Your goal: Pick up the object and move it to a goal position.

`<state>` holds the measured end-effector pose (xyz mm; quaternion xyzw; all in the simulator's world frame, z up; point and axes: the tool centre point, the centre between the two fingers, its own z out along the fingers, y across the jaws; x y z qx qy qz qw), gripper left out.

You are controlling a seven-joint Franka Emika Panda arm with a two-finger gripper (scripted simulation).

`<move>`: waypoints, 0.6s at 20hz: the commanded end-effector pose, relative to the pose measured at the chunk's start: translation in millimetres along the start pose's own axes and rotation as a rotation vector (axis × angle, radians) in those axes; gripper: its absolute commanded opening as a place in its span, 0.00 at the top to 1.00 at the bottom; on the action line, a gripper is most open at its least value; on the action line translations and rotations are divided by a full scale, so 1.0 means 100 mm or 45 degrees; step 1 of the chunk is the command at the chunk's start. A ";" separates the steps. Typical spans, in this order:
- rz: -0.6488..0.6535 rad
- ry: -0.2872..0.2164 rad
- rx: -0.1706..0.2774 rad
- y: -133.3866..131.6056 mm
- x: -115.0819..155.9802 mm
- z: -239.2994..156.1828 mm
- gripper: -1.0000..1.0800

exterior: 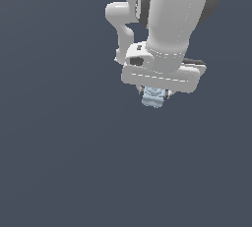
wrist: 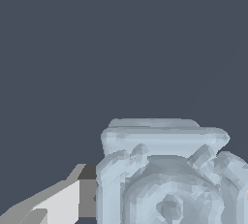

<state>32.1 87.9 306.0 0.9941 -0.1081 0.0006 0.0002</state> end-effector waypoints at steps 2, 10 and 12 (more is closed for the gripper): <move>0.001 -0.001 0.000 -0.10 0.04 -0.13 1.00; 0.001 -0.001 0.000 -0.20 0.08 -0.27 1.00; 0.001 -0.001 0.000 -0.21 0.09 -0.27 1.00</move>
